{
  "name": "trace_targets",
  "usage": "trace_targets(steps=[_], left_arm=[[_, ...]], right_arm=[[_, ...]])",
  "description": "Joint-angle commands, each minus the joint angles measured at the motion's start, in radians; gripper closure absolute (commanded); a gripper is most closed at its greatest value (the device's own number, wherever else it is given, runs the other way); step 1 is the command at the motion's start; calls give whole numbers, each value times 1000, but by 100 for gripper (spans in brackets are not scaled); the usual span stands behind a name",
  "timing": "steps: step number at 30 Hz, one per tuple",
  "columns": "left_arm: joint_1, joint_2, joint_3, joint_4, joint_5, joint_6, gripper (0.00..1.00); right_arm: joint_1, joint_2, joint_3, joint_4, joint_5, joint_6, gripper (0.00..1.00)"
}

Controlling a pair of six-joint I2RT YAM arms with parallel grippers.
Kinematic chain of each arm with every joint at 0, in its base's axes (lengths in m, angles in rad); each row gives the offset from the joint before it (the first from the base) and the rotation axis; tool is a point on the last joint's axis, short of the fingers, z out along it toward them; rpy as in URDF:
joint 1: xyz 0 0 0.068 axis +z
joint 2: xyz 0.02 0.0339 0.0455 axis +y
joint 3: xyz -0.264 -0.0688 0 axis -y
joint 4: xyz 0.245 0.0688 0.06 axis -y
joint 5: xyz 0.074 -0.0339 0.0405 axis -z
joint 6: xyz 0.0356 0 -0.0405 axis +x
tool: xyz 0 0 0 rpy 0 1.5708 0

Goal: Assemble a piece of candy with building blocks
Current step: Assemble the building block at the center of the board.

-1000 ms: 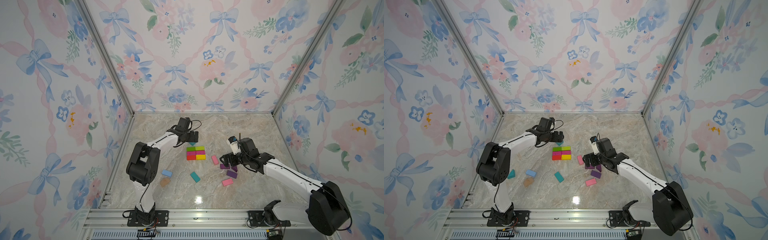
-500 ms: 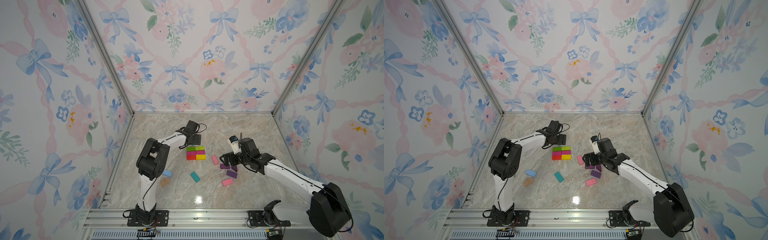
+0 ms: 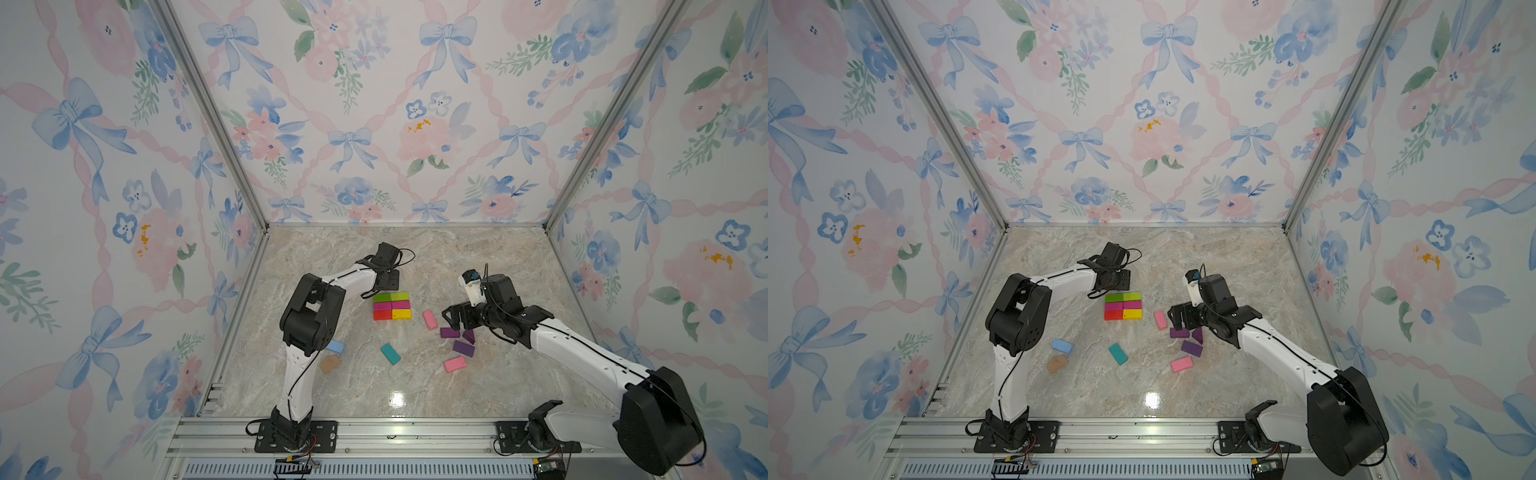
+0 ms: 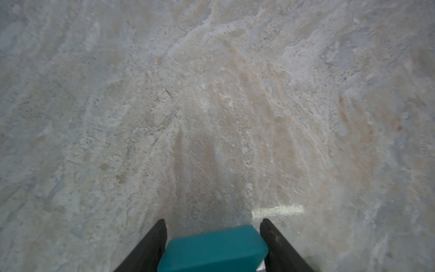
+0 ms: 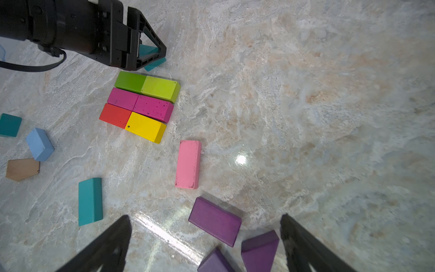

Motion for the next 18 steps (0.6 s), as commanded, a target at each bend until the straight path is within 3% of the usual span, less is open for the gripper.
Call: trace_targets(steps=[1,5,18], left_arm=[[-6,22,23,-17,-1,-4,40],[-9,24,26,-16,3,-9,45],[-31,31,32,-17,15,-24,46]], right_arm=[[-11,-16,-16,1,-11,-8,1],[-14,-16,-19,3,-14,-10,1],[-29,-36,-28,-5,-13,-21,1]])
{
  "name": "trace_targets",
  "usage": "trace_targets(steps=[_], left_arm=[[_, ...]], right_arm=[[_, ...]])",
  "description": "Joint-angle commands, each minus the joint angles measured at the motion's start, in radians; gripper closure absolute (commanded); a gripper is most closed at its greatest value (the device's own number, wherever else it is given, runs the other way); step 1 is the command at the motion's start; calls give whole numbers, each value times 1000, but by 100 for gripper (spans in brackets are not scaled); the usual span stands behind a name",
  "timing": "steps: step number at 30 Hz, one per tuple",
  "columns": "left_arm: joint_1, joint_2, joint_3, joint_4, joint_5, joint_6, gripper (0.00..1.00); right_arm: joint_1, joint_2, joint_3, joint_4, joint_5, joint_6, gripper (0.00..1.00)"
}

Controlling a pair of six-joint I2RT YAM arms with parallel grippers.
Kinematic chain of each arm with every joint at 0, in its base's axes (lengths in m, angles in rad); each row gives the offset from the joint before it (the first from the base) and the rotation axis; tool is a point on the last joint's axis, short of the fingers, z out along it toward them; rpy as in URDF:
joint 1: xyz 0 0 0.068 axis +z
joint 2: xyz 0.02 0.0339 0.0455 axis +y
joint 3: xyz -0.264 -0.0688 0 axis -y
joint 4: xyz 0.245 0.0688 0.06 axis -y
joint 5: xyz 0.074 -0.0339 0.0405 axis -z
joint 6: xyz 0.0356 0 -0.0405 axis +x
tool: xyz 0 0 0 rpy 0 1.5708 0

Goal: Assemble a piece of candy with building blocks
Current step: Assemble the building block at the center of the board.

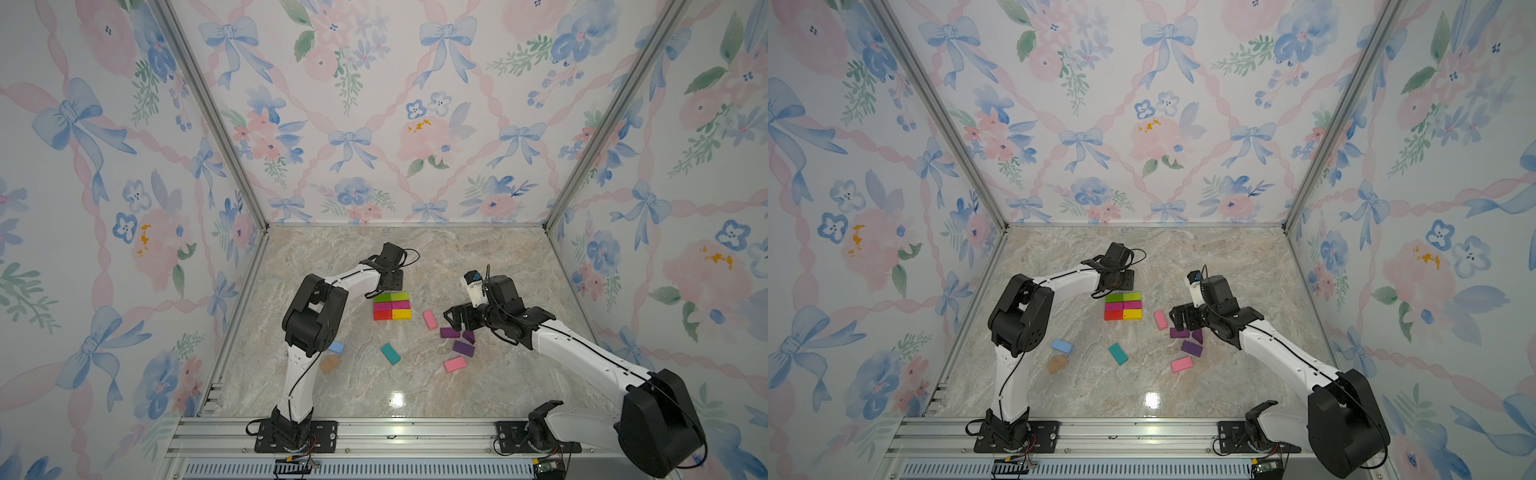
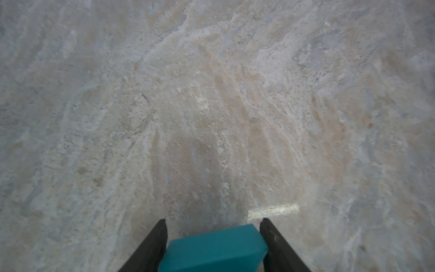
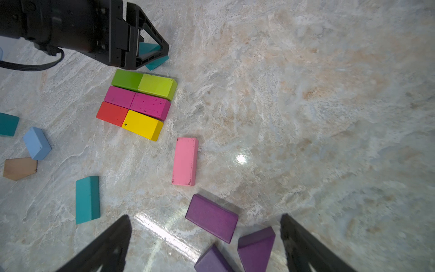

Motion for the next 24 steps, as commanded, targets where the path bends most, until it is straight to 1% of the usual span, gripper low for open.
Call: trace_targets(steps=[1,6,10,13,15,17,19,21,23,24], left_arm=[[-5,24,11,-18,10,-21,46],[-8,30,14,-16,11,-22,44],[-7,30,22,-16,14,-22,37],[-7,26,37,-17,20,-18,26],[-4,17,49,-18,27,-9,16],[1,2,53,-19,35,-4,12],[10,-39,39,-20,46,-3,12],[22,-109,-2,-20,65,2,11],[38,-193,-76,-19,92,12,10],[52,-246,-128,-20,112,17,7]], right_arm=[[-17,-23,-13,-5,-8,-14,1],[-28,-33,-18,-6,-8,-18,1],[-33,-44,-21,-13,-9,-23,1],[-38,-54,-19,-20,-10,-25,1],[-44,-62,-21,-26,-8,-28,1],[-46,-71,-21,-34,-5,-29,1],[-48,-85,-19,-45,-3,-28,1],[-49,-99,-10,-67,-2,-24,1],[-44,-113,0,-100,2,-21,1],[-40,-118,4,-121,14,-19,1]])
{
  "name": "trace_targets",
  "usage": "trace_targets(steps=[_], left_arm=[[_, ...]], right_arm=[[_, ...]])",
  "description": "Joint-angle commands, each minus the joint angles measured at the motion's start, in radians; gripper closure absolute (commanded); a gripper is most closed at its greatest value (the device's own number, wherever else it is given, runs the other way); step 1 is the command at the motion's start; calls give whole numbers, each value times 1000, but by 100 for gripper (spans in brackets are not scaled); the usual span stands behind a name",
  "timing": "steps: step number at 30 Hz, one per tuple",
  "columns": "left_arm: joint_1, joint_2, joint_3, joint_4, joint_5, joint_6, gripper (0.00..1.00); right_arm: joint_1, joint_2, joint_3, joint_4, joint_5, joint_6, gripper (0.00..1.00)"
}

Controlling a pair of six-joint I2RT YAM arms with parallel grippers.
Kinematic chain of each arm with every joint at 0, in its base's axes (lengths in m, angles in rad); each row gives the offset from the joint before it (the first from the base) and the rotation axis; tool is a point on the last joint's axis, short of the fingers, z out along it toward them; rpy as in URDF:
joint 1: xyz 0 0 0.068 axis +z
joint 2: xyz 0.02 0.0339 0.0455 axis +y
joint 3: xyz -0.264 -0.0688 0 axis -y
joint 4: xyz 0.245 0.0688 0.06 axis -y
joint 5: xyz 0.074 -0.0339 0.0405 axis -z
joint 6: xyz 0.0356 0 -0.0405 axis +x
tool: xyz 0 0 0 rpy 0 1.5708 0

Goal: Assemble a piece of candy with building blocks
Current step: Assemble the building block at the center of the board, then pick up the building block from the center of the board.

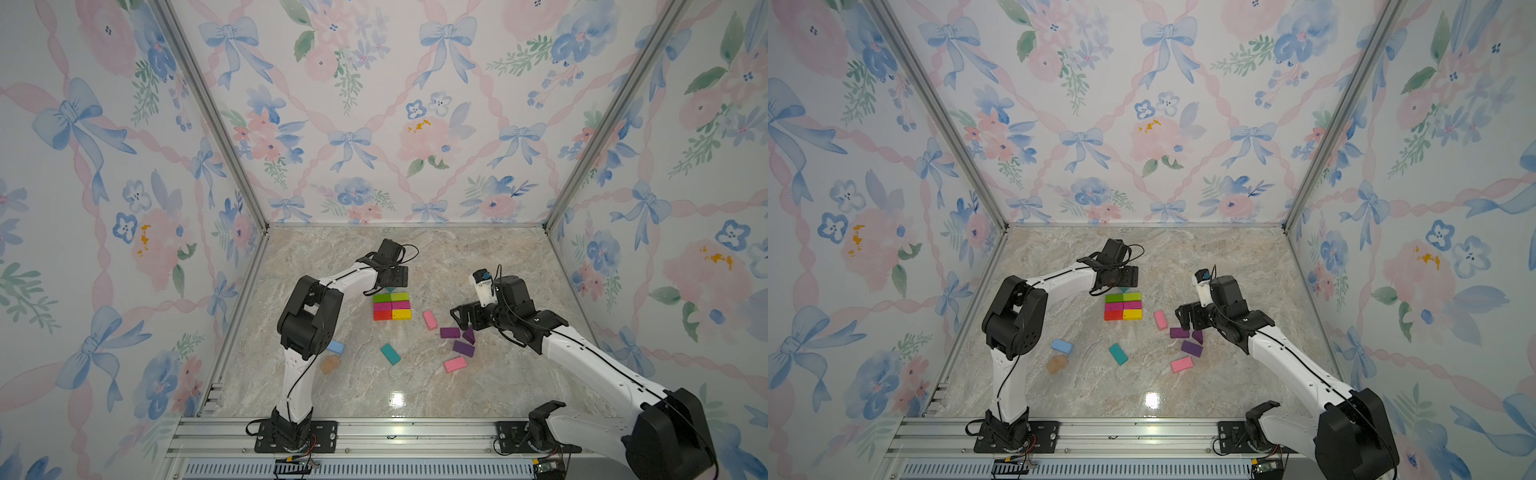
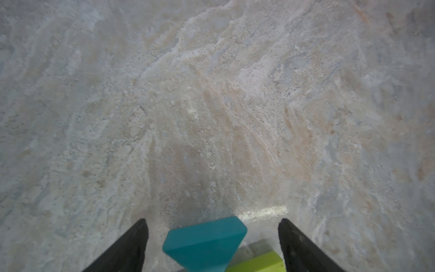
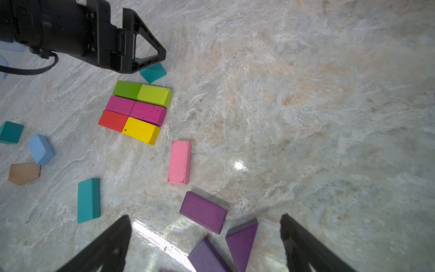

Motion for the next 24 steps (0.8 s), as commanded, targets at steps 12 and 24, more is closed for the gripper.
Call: trace_targets(steps=[12,24], left_arm=[[168,-668,-658,-34,40,0,2],[164,-801,-835,-50,-11,-131,2]], right_arm=[[248,1,5,3,45,52,1],[484,200,-20,264,-29,123,1]])
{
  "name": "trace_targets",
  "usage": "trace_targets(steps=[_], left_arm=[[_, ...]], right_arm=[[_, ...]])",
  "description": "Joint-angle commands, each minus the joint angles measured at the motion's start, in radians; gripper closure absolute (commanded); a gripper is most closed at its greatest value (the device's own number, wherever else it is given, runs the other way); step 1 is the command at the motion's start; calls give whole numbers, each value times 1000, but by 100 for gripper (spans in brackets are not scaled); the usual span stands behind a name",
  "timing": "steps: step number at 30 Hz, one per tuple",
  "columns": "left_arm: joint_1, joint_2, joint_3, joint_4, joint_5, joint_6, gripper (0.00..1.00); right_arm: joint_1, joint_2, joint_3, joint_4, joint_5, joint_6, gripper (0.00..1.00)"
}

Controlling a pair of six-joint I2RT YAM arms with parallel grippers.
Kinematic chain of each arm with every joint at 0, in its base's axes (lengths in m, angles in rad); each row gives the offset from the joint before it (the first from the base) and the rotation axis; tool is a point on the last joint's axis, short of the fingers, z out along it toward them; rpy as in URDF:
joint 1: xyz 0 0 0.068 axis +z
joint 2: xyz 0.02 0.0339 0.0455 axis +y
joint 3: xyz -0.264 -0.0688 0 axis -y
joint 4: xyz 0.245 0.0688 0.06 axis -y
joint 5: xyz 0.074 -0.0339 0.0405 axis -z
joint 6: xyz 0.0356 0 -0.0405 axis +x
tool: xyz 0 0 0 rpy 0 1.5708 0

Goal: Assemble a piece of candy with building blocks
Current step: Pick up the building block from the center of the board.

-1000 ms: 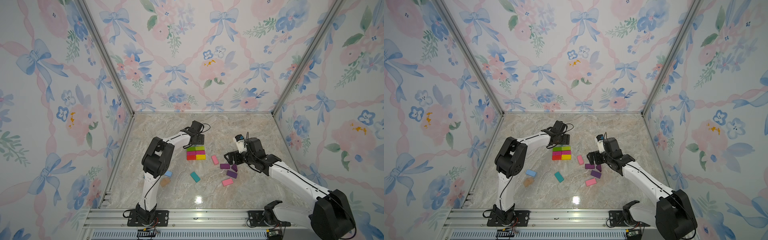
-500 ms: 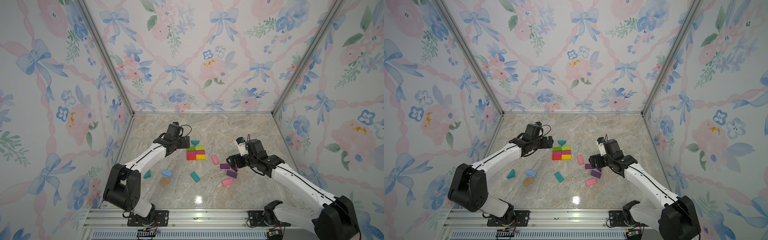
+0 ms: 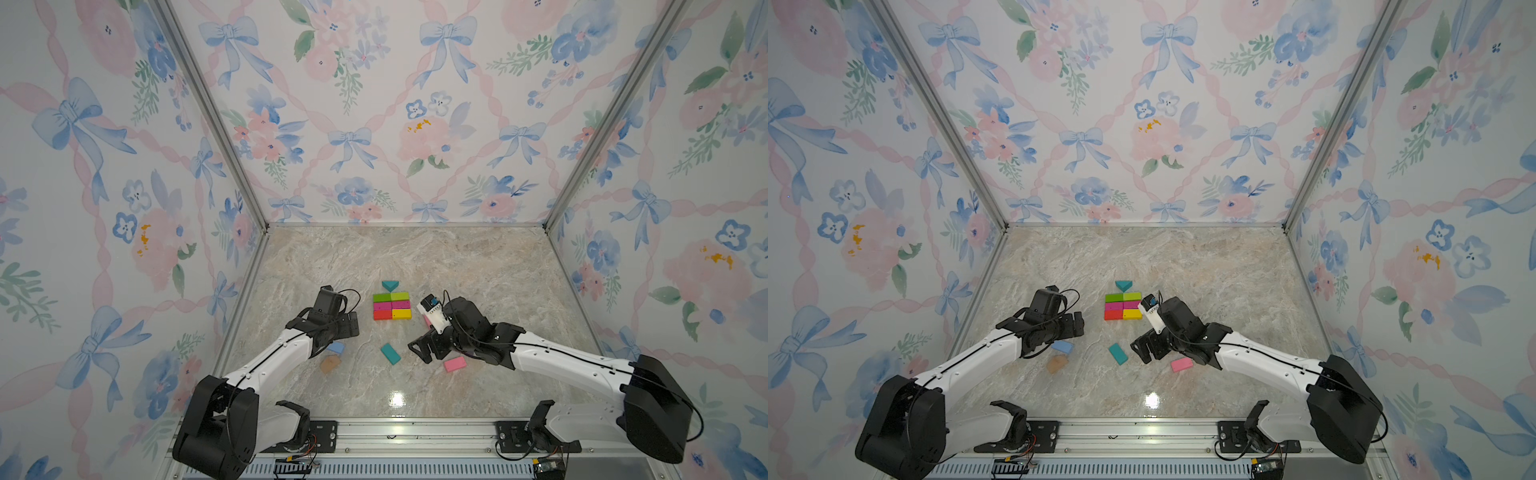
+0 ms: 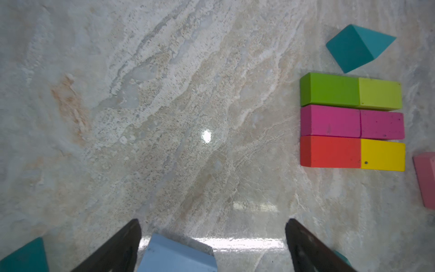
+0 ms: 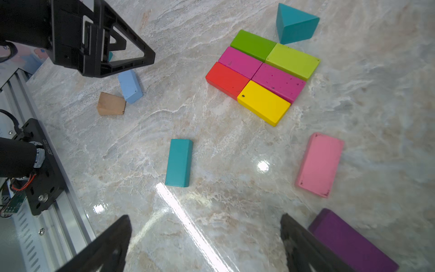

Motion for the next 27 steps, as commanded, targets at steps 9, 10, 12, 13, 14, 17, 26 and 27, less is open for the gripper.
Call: trace_targets(steps=[9,10,12,13,14,17,26,27], left_arm=[[7,-5,-84,-31,-93,-178,2],[7,-13,-91,-31,-90,-191,2],[14,-29,-113,-31,-72,-221,2],[16,-34,-125,-30,-63,-231,2],[16,-35,-133,-31,-49,-240,2],[0,-50,-158,-30,-38,-268,2],[-87,-146,-240,-33,31,-384,2],[-102,-160,-251,-35,36,-398,2]], right_arm=[[24,43,-37,157,-133,1,1],[24,41,-43,164,-141,-7,1],[24,44,-55,193,-162,-26,1],[24,46,-59,204,-169,-31,1],[22,53,-59,214,-180,-36,1],[16,74,-48,222,-211,-36,1],[-10,72,-73,251,-241,-34,1],[-14,70,-75,252,-243,-32,1]])
